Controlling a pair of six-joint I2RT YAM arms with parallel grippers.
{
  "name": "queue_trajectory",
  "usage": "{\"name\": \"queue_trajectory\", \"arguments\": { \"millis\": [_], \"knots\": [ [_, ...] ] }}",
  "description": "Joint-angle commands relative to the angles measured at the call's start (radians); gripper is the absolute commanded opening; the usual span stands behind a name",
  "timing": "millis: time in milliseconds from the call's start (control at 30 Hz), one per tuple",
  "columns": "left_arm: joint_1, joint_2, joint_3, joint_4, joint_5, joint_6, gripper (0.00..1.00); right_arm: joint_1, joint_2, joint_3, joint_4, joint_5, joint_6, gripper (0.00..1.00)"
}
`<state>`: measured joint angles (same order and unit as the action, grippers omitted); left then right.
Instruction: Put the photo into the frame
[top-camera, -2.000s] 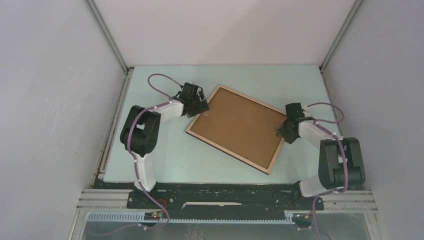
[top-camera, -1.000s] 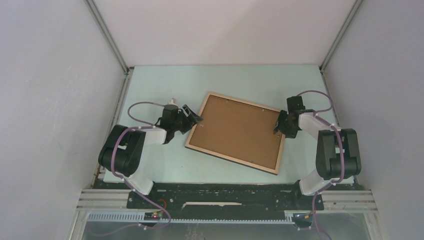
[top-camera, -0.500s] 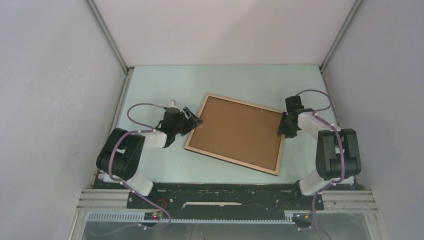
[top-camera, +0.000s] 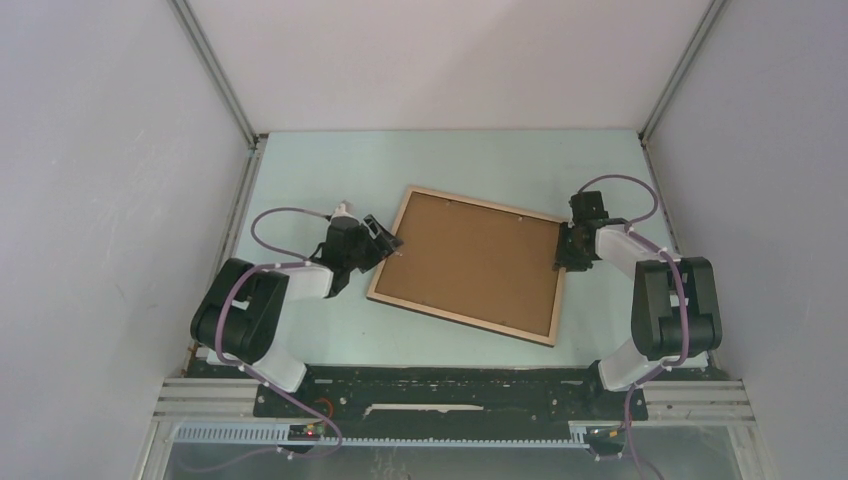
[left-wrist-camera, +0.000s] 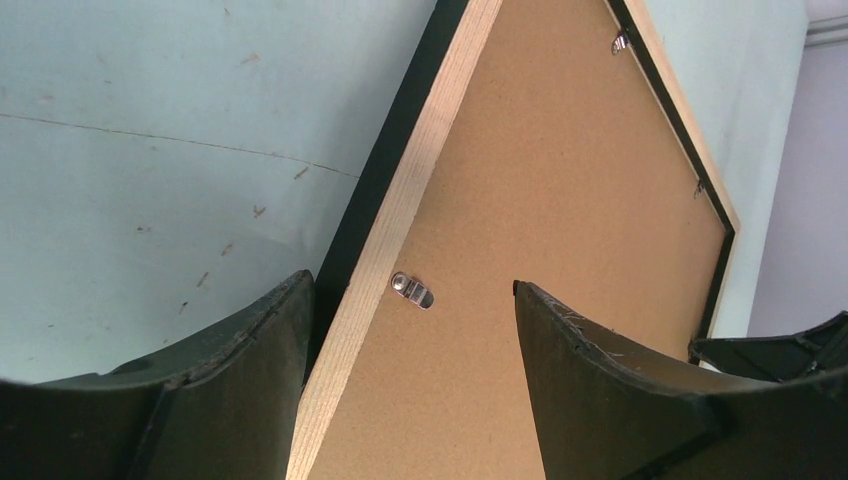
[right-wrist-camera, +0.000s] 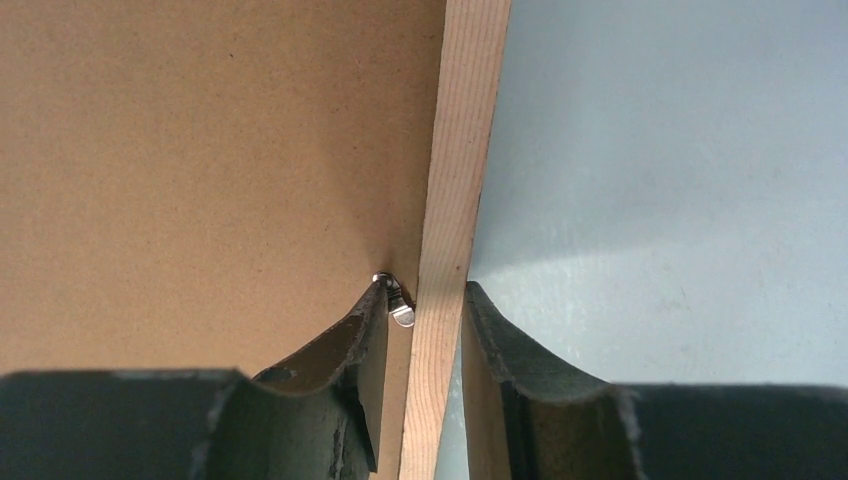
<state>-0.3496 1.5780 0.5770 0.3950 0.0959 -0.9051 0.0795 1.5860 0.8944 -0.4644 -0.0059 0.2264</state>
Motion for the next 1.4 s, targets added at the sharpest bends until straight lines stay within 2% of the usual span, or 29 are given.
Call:
{"name": "queue_trajectory", "arguments": {
  "millis": [0, 233, 367, 400, 467, 500, 667, 800, 967, 1067, 1133, 1167, 1267, 1333, 1367],
  "knots": [
    [-0.072, -0.024, -0.026, 0.025, 0.194, -0.046, 0.73, 0.049, -0.003, -0.016, 0.189, -0.423, -0.011, 0.0],
    [-0.072, -0.034, -0.038, 0.04, 0.189, -0.049, 0.73, -0.034, 0.001, -0.015, 0.29, -0.662, -0.059, 0.0],
    [-0.072, -0.042, -0.046, 0.045, 0.189, -0.049, 0.72, -0.04, 0.013, -0.005, 0.291, -0.663, -0.038, 0.0],
    [-0.072, -0.042, -0.047, 0.047, 0.191, -0.049, 0.72, -0.041, 0.009, -0.005, 0.275, -0.639, -0.021, 0.05],
    [-0.072, -0.042, -0.048, 0.05, 0.189, -0.049, 0.72, -0.041, 0.006, 0.006, 0.208, -0.57, 0.005, 0.33],
    [-0.072, -0.042, -0.048, 0.052, 0.189, -0.05, 0.72, -0.041, 0.008, 0.023, 0.159, -0.534, 0.011, 0.44],
    [-0.072, -0.037, -0.048, 0.056, 0.191, -0.052, 0.72, -0.037, 0.018, 0.064, 0.029, -0.4, -0.02, 0.56],
    [-0.072, -0.036, -0.048, 0.057, 0.192, -0.052, 0.72, -0.01, 0.023, 0.075, 0.003, -0.313, -0.016, 0.56],
    [-0.072, -0.036, -0.048, 0.058, 0.191, -0.052, 0.72, 0.058, 0.02, 0.08, -0.058, -0.137, -0.022, 0.47],
    [-0.072, -0.033, -0.046, 0.059, 0.193, -0.051, 0.72, 0.078, 0.032, 0.08, -0.056, -0.11, -0.03, 0.29],
    [-0.073, -0.034, -0.046, 0.058, 0.194, -0.052, 0.72, 0.08, 0.048, 0.081, -0.041, -0.121, -0.026, 0.23],
    [-0.072, -0.035, -0.046, 0.058, 0.195, -0.052, 0.72, 0.082, 0.052, 0.082, -0.036, -0.121, -0.023, 0.23],
    [-0.072, -0.035, -0.045, 0.059, 0.196, -0.051, 0.72, 0.102, 0.06, 0.087, -0.037, -0.105, -0.02, 0.36],
    [-0.073, -0.034, -0.045, 0.058, 0.196, -0.052, 0.72, 0.117, 0.06, 0.089, -0.042, -0.075, -0.024, 0.36],
    [-0.072, -0.033, -0.045, 0.059, 0.196, -0.052, 0.72, 0.124, 0.06, 0.089, -0.045, -0.059, -0.027, 0.32]
  ]
}}
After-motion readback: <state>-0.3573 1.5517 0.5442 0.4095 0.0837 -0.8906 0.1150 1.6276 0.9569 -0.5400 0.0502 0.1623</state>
